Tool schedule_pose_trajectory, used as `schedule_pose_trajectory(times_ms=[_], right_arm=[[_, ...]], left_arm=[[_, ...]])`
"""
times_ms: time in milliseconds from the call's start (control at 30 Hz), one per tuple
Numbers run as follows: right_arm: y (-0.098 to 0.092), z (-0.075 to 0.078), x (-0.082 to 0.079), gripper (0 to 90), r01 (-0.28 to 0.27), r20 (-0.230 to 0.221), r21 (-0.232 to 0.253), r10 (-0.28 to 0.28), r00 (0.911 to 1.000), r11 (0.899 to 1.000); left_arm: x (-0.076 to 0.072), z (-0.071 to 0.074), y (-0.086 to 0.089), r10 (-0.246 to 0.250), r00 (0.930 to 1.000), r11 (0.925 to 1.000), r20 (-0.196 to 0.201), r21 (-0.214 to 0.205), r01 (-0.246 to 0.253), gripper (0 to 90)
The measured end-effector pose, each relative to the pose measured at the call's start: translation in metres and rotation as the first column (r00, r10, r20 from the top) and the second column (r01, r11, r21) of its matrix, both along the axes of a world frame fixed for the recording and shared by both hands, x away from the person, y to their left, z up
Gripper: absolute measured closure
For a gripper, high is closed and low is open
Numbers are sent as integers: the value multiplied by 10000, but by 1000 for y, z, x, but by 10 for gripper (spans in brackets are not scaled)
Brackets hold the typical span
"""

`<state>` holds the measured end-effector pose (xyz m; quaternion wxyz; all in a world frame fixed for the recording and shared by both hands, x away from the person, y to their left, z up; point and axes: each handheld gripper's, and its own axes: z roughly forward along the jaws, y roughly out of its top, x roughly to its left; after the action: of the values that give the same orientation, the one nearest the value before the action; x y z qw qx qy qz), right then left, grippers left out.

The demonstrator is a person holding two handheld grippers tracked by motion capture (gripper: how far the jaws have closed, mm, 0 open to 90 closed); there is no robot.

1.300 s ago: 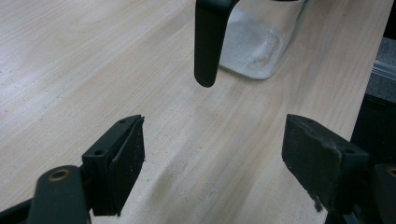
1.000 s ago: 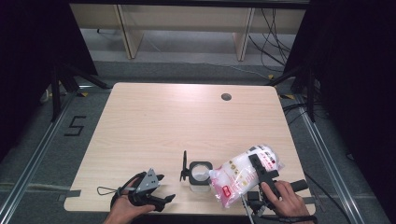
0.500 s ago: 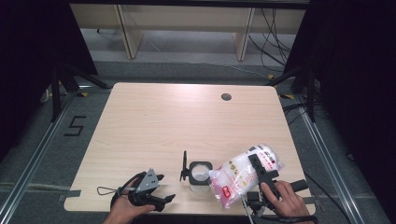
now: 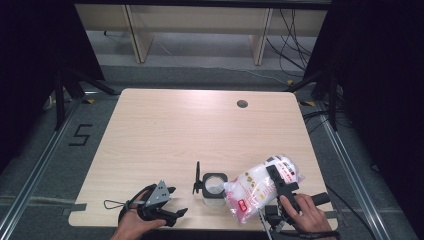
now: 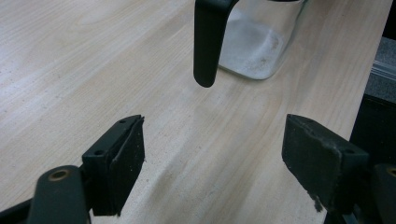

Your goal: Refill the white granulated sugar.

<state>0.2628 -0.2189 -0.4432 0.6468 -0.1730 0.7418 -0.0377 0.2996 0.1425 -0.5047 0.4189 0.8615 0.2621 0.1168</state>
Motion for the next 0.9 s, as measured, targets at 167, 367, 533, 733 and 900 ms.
schedule_pose_trajectory(times_ms=[167,367,533,733,900], right_arm=[[-3,-5,-1,384,396,-186,580,-386,9991,9975],[-1,-1,0,384,72,-49,215,-71,10000,9997],[-1,1,1,385,-36,7,-75,36,10000,10000],[-1,1,0,385,36,-39,108,-36,10000,9999],[-1,1,0,385,18,-35,72,-18,10000,10000]], left_arm=[[0,0,0,87,9999,10000,84,-31,-87,208],[0,0,0,109,9999,9999,124,-5,-109,208],[0,0,0,109,9999,9999,127,-1,-109,208],[0,-1,-1,190,9997,9994,183,-278,-185,208],[1,0,1,-35,9995,10000,304,75,33,208]])
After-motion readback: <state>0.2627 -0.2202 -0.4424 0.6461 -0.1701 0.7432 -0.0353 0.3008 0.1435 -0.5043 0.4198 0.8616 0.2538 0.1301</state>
